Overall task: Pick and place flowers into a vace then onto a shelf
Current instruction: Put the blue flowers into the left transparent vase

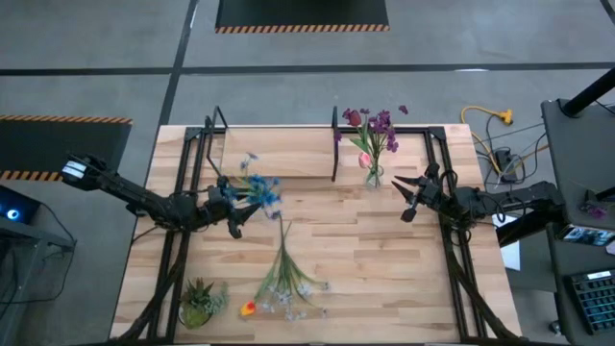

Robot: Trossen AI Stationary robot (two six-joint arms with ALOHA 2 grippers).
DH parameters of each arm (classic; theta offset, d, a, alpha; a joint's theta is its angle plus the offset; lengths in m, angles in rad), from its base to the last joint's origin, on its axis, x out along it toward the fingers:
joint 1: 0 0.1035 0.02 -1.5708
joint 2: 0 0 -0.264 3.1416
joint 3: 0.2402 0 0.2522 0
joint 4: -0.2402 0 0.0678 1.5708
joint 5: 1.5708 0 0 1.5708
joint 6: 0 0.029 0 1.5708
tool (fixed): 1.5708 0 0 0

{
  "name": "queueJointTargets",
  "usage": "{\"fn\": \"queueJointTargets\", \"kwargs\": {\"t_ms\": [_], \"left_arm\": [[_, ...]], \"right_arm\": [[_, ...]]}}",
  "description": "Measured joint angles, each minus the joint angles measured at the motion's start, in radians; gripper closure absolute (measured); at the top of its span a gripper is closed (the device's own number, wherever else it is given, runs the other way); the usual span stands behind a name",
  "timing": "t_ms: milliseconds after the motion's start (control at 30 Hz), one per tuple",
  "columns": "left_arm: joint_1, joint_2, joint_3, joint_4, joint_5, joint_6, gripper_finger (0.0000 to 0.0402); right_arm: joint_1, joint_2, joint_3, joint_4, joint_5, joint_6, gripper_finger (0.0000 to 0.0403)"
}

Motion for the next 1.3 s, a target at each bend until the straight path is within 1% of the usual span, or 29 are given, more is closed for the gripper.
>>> {"fn": "queueJointTargets", "kwargs": {"t_ms": [167,267,367,567,733,833,967,1167,1300], "left_arm": [[0.000,-0.001,0.000,0.000,0.031,-0.037,0.0186],[0.000,-0.019,0.000,0.001,0.094,-0.040,0.0186],[0.000,-0.063,0.000,0.001,0.148,-0.043,0.0186],[0.000,-0.158,0.000,0.002,0.203,-0.062,0.0186],[0.000,-0.185,0.001,-0.003,0.205,-0.062,0.0186],[0.000,-0.177,0.001,-0.049,0.201,-0.062,0.0186],[0.000,-0.142,0.001,-0.081,0.169,-0.066,0.0186],[0.000,-0.082,0.001,-0.087,0.168,-0.063,0.0186],[0.001,-0.050,0.001,-0.162,0.160,-0.068,0.0186]], "right_arm": [[0.000,0.000,0.000,-0.013,0.000,0.000,0.0335],[0.000,0.000,0.000,-0.014,0.000,0.000,0.0335],[0.000,0.000,0.000,-0.014,0.000,0.000,0.0335],[0.000,0.000,0.000,-0.014,0.000,0.000,0.0335],[0.000,0.001,0.000,-0.014,0.000,0.000,0.0335],[0.000,0.001,0.000,-0.014,0.000,0.000,0.0335],[0.000,0.001,0.000,-0.014,0.000,0.000,0.0335],[0.000,0.001,0.000,-0.014,0.000,0.000,0.0335],[0.000,0.001,0.000,-0.014,0.000,0.000,0.0335]]}}
